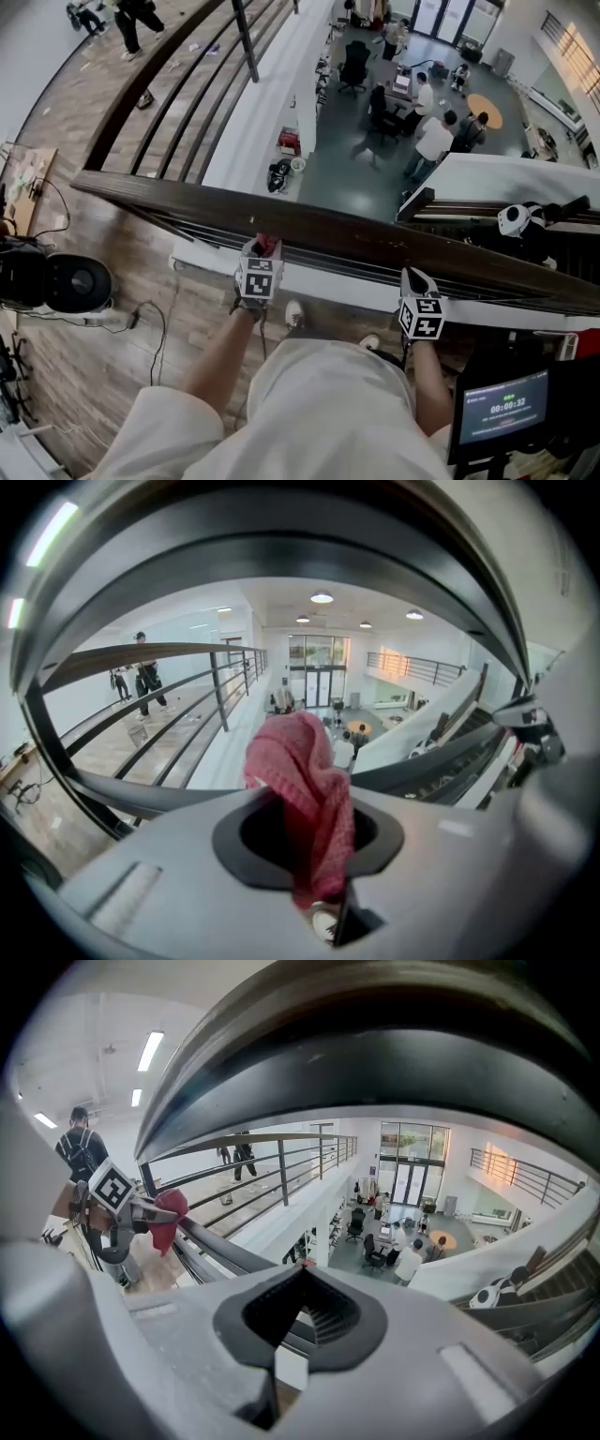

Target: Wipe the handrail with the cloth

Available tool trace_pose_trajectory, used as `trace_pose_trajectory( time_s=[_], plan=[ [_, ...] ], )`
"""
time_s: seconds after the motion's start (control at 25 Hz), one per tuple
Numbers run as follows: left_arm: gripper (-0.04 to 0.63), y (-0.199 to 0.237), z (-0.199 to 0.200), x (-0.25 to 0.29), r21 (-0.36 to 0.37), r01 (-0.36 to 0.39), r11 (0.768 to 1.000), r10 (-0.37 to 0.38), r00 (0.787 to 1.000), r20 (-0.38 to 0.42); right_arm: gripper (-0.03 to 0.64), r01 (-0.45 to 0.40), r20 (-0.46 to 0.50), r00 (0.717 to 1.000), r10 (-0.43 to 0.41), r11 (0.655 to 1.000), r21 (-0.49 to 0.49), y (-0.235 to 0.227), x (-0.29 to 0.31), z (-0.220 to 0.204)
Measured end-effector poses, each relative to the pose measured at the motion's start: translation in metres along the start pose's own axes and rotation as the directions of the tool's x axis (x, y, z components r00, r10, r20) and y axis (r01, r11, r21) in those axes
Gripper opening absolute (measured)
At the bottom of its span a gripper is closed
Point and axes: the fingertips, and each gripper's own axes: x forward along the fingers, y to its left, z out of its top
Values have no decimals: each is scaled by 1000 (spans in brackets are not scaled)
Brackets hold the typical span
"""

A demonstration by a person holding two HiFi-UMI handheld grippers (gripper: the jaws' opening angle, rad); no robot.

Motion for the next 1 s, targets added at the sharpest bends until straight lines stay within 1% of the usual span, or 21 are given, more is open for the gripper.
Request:
trace_pose_trajectory(
  time_s=[0.2, 0.36, 0.48, 0.64, 0.76, 0.88, 1.0],
  plan=[
    [86, -28, -3, 8, 22, 28, 999, -28, 1000, -9, 3, 0, 7, 1000, 0, 1000, 9, -9, -2, -7],
    [86, -52, -6, 10, 39, 35, 999, -34, 999, -26, 3, -6, 13, 1000, 6, 1000, 22, -21, -9, -11],
    [87, -73, -14, 12, 34, 46, 998, -45, 998, -49, 3, -5, 17, 1000, 4, 999, 37, -32, -15, -14],
    [86, -87, -11, 11, -4, 39, 999, -39, 999, -7, 3, -14, 33, 999, 13, 999, 44, -39, -16, -14],
    [87, -105, 3, 12, 37, 44, 998, -45, 999, 17, 3, -20, 29, 999, 19, 999, 39, -50, -22, -13],
    [87, -118, 19, 16, 25, 36, 999, -37, 999, 30, 3, -34, 25, 999, 33, 999, 34, -66, -29, -14],
    [89, -114, 24, 15, 23, 18, 1000, -19, 999, 33, 3, -42, 21, 999, 41, 999, 30, -65, -31, -14]
  ],
)
